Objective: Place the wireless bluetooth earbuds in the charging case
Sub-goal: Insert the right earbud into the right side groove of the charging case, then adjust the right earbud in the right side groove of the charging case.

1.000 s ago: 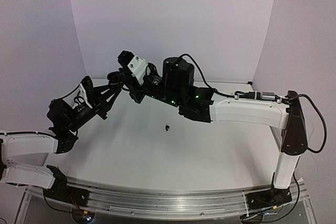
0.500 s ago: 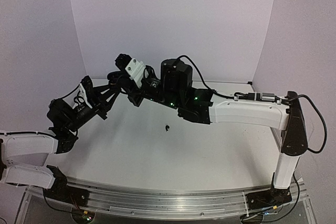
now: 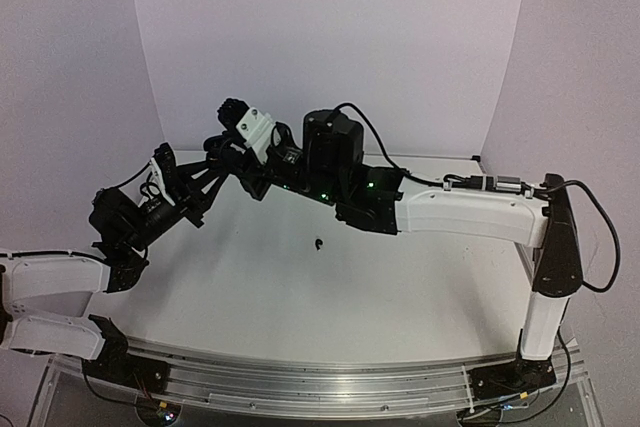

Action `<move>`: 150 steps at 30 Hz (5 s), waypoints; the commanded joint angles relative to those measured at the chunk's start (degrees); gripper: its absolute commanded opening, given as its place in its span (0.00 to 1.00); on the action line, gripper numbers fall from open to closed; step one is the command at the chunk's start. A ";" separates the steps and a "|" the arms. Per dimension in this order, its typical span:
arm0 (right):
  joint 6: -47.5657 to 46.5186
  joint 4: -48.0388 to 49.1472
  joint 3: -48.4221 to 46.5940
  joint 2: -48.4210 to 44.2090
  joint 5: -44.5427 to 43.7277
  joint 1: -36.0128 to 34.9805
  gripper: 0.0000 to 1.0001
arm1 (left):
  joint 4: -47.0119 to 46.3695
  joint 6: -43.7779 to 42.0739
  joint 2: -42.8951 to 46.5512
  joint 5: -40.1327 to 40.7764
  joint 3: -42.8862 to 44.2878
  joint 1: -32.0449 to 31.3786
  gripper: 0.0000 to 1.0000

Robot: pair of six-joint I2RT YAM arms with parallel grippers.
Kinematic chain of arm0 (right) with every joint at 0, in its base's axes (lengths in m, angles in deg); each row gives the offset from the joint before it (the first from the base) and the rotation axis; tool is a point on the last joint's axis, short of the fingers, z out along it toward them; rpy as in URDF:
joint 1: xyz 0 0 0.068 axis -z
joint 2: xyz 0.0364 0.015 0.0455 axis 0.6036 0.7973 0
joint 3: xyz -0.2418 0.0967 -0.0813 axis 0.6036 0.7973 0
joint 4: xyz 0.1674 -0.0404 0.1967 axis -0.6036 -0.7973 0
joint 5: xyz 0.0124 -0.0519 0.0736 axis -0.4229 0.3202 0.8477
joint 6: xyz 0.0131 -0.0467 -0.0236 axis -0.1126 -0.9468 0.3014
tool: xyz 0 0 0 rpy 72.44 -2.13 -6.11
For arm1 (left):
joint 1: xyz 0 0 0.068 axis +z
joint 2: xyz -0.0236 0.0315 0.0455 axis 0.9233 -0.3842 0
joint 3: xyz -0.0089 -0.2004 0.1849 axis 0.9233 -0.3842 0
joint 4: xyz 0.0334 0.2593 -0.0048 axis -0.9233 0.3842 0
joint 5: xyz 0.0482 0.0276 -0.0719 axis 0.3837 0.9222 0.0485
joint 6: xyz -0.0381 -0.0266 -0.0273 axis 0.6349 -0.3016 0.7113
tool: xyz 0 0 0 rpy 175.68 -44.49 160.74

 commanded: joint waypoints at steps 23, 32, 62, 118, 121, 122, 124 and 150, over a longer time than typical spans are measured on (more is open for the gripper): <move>4.92 0.60 -5.83 -3.20 3.96 -0.47 0.62 | -0.88 3.70 2.07 -0.22 2.12 -0.27 0.00; 14.78 0.67 -0.02 -8.89 1.55 1.04 0.38 | -1.07 3.70 2.06 -0.29 2.02 -0.25 0.00; 18.43 -9.25 -2.83 -2.42 4.71 1.30 0.00 | 0.00 3.38 1.78 -1.05 2.82 -0.28 0.00; 9.77 -10.21 -7.73 -1.22 1.78 1.52 0.57 | 1.18 3.17 2.45 -1.31 2.56 -0.28 0.00; 9.53 -10.21 -8.70 -0.35 0.87 1.51 0.62 | 0.81 3.17 2.32 -1.54 2.50 -0.28 0.00; 9.56 -10.21 -9.12 -0.05 0.54 1.51 0.63 | 0.73 3.20 2.29 -1.55 2.43 -0.28 0.00; 9.62 -10.19 -9.69 0.36 0.07 1.51 0.64 | 0.73 3.26 2.35 -1.57 2.35 -0.29 0.00; 10.53 -10.25 -10.40 1.07 -1.67 1.93 0.64 | 0.66 3.35 2.24 -2.45 2.62 -0.28 0.00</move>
